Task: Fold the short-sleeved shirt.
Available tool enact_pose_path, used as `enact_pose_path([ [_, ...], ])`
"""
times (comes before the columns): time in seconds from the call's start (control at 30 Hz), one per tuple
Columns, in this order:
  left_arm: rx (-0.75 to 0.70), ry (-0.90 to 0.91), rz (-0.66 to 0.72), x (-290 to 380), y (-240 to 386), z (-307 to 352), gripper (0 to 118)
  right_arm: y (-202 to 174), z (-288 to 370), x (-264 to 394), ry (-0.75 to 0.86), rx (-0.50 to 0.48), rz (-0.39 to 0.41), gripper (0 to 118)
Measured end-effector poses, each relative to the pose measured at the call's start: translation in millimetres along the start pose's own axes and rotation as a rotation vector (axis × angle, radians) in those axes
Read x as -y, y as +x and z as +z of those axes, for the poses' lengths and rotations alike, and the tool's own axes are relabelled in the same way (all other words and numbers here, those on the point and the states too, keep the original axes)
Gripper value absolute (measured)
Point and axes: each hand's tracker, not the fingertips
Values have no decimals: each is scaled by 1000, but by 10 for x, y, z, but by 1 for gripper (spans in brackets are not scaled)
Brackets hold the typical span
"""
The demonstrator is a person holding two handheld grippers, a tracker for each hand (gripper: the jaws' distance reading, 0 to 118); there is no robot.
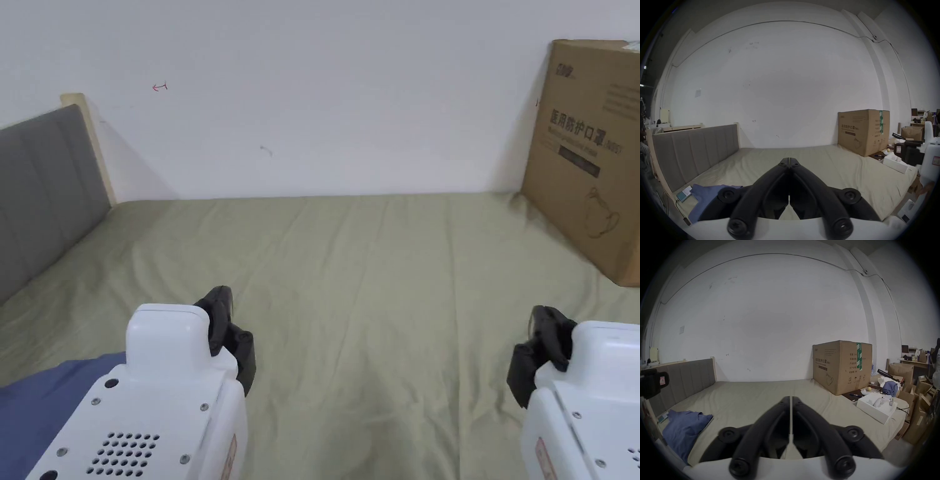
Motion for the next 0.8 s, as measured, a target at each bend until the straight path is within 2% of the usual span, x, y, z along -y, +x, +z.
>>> enact_pose_path([
  [0.03, 30, -37, 11, -11, -44, -7, 0, 11, -8, -6, -4, -4, 0, 0],
  [0.13, -9, -52, 37, -24, -170, 2, 0, -20, -33, -37, -8, -16, 8, 0],
  [0.27, -125, -71, 52, -76, -480, 145, 0, -216, -103, -98, -15, -131, 14, 0],
  [0.4, -285, -47, 46, -125, -858, 428, 0, -665, -162, -144, -10, -287, 19, 0],
  [0.63, -532, -51, 121, -80, -1437, 979, 0, -1671, -113, -56, -54, -609, 51, 0],
  [0.73, -555, -90, 137, 14, -1569, 1050, 0, -1974, -83, 11, -83, -695, 73, 0],
  [0.8, -550, -115, 145, 82, -1622, 1017, 0, -2089, -81, 55, -104, -712, 73, 0],
])
